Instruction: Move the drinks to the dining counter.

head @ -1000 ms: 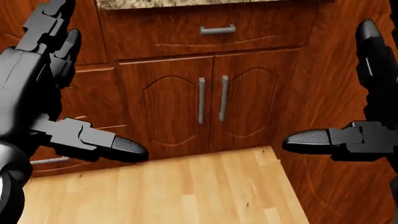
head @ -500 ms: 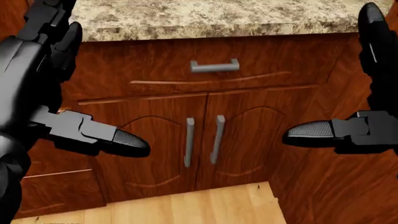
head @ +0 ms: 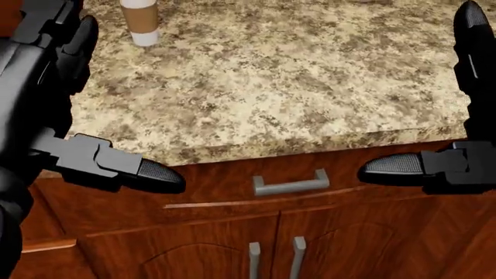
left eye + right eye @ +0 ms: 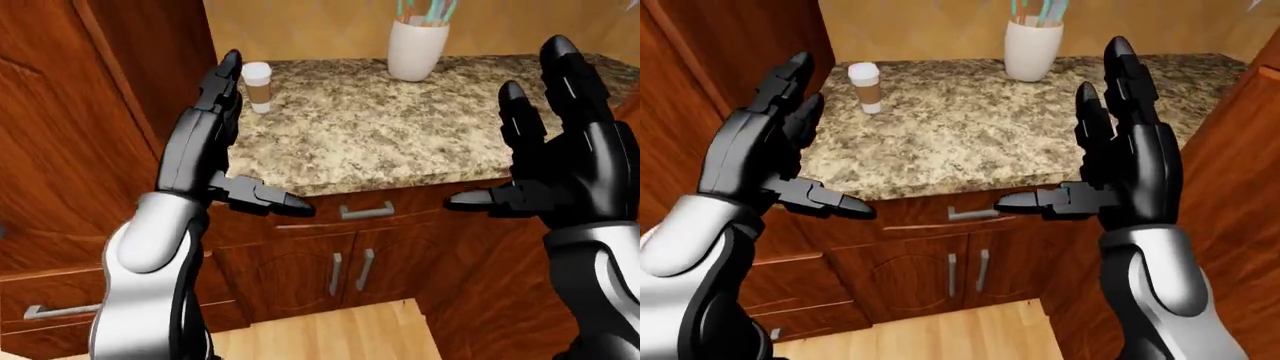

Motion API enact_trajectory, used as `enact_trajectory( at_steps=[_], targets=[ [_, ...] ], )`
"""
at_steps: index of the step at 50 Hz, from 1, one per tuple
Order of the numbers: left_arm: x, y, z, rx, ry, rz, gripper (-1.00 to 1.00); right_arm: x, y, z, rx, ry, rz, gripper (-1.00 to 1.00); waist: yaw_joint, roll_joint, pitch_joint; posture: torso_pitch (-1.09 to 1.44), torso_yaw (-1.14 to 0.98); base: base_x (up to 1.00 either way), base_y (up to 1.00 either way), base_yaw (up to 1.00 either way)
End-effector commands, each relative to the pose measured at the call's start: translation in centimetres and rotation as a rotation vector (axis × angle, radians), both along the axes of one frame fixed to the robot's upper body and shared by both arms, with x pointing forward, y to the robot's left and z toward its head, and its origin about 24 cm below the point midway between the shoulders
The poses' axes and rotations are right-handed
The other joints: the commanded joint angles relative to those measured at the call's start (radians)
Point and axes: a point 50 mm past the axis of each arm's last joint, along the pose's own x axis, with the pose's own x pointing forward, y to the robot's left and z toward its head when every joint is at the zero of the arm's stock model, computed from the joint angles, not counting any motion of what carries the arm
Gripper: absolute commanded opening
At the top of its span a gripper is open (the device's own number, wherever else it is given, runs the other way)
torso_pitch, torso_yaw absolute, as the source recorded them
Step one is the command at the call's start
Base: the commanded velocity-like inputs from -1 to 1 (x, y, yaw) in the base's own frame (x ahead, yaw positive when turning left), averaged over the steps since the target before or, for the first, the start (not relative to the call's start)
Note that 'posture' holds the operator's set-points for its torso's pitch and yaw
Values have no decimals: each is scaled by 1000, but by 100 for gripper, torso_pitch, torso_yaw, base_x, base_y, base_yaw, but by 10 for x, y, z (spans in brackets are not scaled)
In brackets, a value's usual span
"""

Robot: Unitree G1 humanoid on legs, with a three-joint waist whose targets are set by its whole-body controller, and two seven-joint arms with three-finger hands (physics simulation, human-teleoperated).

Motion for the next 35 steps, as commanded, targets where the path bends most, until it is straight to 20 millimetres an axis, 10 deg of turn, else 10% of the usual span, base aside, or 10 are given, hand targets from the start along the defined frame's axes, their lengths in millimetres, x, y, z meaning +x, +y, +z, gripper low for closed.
enact_trajectory(
  at_steps=[1, 5, 8, 19, 24, 35],
  targets=[
    [-6, 5, 14, -1, -93, 31, 100, -6, 4, 11, -10, -85, 24, 100, 6, -1, -18, 0, 0, 0, 0, 0],
    [-5, 4, 14, 1, -93, 30, 100, -6, 5, 12, -9, -84, 26, 100, -2, 23, 5, 0, 0, 0, 0, 0],
    [-5, 5, 14, -2, -93, 31, 100, -6, 5, 12, -5, -84, 28, 100, 3, 101, -22, 0, 0, 0, 0, 0],
    [-6, 6, 14, -8, -96, 33, 100, -5, 7, 11, -8, -69, 41, 100, -1, 83, -41, 0, 0, 0, -5, 0],
    [-7, 6, 14, -9, -96, 33, 100, -5, 8, 11, -11, -70, 48, 100, -1, -5, -59, 0, 0, 0, -19, 0],
    [-7, 7, 14, -9, -97, 35, 100, -6, 10, 9, -15, -77, 63, 100, -9, 50, -20, 0, 0, 0, -14, 0]
  ],
)
